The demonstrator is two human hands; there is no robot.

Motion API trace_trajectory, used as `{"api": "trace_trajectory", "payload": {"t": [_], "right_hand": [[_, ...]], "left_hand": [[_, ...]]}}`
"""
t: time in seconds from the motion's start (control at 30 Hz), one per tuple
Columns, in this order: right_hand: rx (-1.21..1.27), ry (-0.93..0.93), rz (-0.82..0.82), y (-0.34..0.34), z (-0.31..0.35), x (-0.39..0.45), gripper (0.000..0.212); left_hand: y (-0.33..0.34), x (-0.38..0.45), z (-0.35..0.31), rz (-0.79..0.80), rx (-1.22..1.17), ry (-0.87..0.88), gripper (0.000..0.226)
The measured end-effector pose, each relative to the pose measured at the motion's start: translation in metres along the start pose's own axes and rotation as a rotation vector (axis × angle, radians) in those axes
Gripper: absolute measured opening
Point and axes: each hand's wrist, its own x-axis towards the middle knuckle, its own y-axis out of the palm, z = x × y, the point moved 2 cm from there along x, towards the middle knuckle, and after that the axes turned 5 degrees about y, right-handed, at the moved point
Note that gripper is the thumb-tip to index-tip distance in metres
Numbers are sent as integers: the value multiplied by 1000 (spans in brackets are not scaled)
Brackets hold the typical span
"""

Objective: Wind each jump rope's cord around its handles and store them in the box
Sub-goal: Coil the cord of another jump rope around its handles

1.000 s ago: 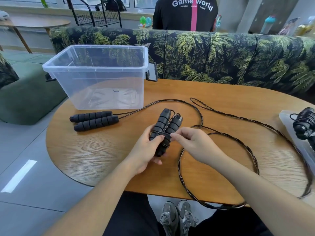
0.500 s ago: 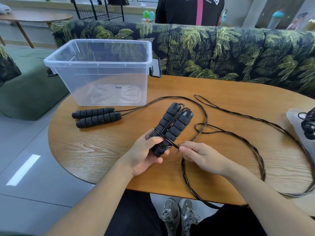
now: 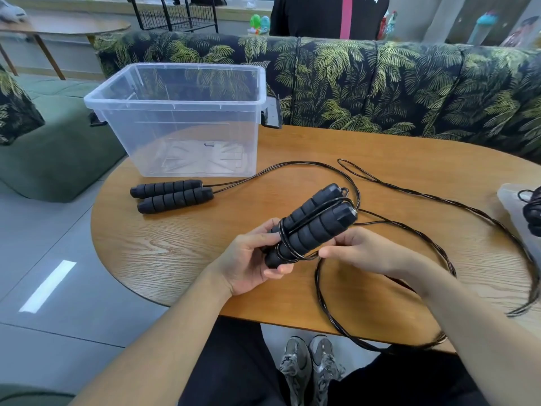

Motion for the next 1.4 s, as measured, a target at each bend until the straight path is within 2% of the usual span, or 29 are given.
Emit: {"api": "trace_trajectory", "payload": {"t": [0.07, 0.13, 0.23, 0.33, 0.47, 0.6, 0.67, 0.8, 0.93, 1.07, 1.2, 1.4], "right_hand": [[40, 39, 81, -8, 1, -6, 36], [23, 59, 91, -13, -1, -9, 9], [-117, 76, -22, -28, 5, 3, 22], [-291, 180, -14, -44, 16, 17, 36], [-361, 269, 22, -55, 34, 31, 26], [-450, 301, 106, -48, 60, 36, 33], [-496, 271, 95, -43, 70, 38, 32], [-548, 225, 5, -34, 92, 34, 37], [-662, 209, -87, -22, 106, 22, 46], [-727, 181, -189, -7, 115, 7, 46], [-703, 102, -263, 13, 111, -6, 39], [-493, 51, -351, 34, 84, -13, 32]], "left_hand": [[2, 0, 0, 4, 25, -26, 26], [3, 0, 1, 6, 80, -55, 11], [4, 1, 3, 24, 163, -84, 10], [4, 5, 7, 6, 265, -93, 17], [8, 8, 11, -19, 392, -57, 21], [12, 6, 12, -31, 568, -60, 25], [13, 6, 13, -43, 613, -65, 29], [14, 4, 14, -66, 604, -49, 28], [15, 4, 16, -140, 548, -22, 52], [12, 3, 18, -194, 465, 41, 42], [7, 2, 16, -233, 391, 111, 37], [4, 3, 12, -342, 208, 169, 43]]}}
